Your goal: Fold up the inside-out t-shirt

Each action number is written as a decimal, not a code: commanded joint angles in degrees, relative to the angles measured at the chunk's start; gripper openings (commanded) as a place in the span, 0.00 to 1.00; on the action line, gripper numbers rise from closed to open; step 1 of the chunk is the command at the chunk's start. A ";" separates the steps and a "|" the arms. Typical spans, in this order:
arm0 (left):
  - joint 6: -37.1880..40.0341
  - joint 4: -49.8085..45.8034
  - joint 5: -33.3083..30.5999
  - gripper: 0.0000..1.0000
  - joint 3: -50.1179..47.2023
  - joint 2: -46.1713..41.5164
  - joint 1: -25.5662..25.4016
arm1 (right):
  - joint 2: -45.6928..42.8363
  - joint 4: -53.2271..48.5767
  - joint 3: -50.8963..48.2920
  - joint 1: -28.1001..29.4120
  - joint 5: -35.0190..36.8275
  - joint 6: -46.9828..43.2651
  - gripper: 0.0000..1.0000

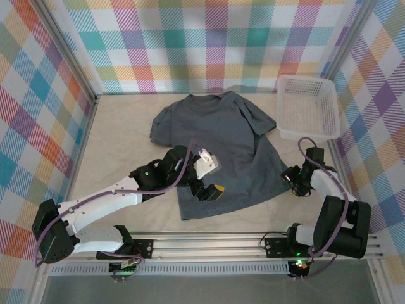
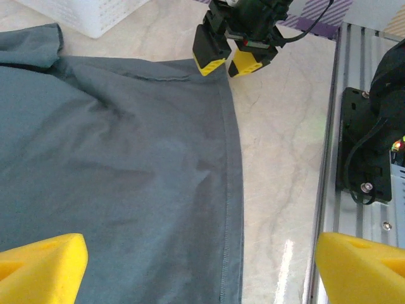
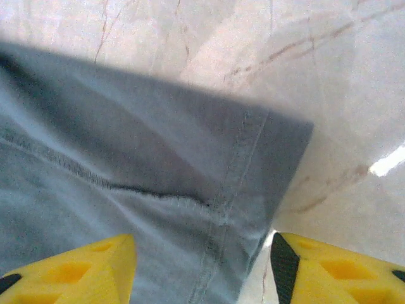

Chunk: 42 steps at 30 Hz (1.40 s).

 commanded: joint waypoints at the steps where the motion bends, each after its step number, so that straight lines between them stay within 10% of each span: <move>1: -0.43 1.87 -1.90 0.93 -0.84 -2.65 -0.71 | 1.48 3.03 1.52 -0.54 1.81 -2.15 0.58; 13: -2.04 2.86 -3.03 0.94 -2.50 -3.24 -0.71 | -0.01 2.78 1.69 -0.80 -2.87 -3.43 0.00; 25: -9.20 24.42 0.02 0.95 9.83 29.15 -7.86 | -15.54 -9.72 6.20 -0.78 -17.85 22.64 0.00; 34: -12.16 28.02 -15.02 0.98 26.58 50.23 -9.32 | -4.65 -17.15 18.58 -0.70 -22.06 26.79 0.00; 42: -11.34 25.09 -31.85 0.96 24.59 52.39 -9.53 | -3.87 -21.91 22.80 -0.63 -15.83 23.34 0.00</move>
